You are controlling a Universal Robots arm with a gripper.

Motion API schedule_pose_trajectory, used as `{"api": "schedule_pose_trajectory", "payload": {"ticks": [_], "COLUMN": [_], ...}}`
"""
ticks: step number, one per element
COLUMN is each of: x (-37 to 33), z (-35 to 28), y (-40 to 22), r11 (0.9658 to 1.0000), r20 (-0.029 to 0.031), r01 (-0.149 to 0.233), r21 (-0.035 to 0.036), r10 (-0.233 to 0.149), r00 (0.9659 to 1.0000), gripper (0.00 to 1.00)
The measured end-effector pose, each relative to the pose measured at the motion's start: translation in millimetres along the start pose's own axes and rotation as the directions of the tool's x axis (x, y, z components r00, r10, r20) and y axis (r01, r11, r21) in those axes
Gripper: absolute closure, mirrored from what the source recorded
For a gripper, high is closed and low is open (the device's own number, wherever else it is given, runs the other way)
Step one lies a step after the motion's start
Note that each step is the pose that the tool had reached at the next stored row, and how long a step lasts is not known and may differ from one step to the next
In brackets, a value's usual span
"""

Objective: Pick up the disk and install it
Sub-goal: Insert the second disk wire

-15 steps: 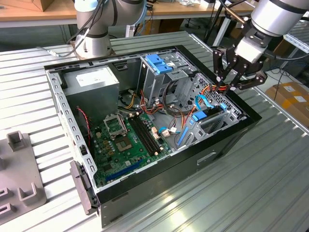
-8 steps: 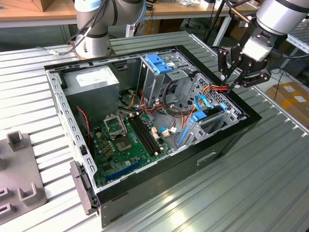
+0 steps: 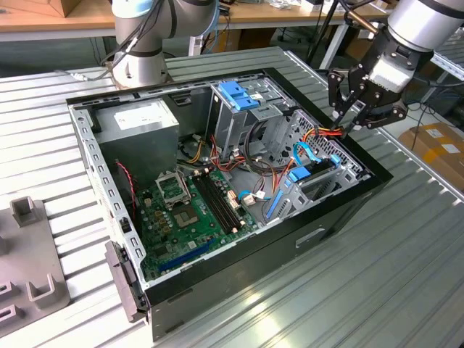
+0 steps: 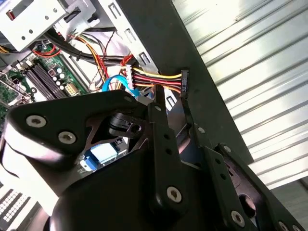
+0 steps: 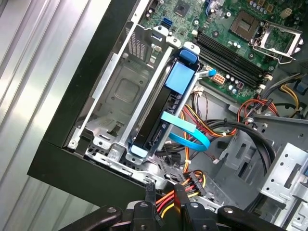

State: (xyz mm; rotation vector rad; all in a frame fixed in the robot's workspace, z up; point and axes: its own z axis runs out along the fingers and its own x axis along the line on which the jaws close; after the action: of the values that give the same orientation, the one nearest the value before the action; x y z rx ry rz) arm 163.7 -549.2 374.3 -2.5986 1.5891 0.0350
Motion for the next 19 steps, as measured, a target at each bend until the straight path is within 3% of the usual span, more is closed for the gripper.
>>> {"api": "schedule_pose_trajectory", "payload": {"ticks": [3, 7, 10, 11, 13, 15, 19], "x": [3.5, 4.8, 6.5, 7.9, 8.1, 8.3, 8.3], "z": [0.1, 0.2, 0.3, 0.6, 0.8, 1.6, 2.0], "y": [-6.9, -9.3, -12.7, -15.5, -15.8, -15.7, -15.7], "r11": [0.9998, 0.997, 0.9933, 0.9886, 0.9853, 0.9772, 0.9661], "r20": [0.002, 0.0061, 0.009, 0.0116, 0.012, -0.002, -0.0211], "r01": [0.022, 0.077, 0.116, 0.15, 0.171, 0.212, 0.256], "r21": [-0.0012, -0.005, -0.0073, -0.0092, -0.0087, 0.0113, 0.0353], "r10": [-0.022, -0.077, -0.115, -0.15, -0.171, -0.212, -0.255], "r00": [0.9998, 0.997, 0.9933, 0.9886, 0.9853, 0.9772, 0.9667], "gripper": [0.71, 0.71, 0.71, 0.71, 0.71, 0.71, 0.71]}}
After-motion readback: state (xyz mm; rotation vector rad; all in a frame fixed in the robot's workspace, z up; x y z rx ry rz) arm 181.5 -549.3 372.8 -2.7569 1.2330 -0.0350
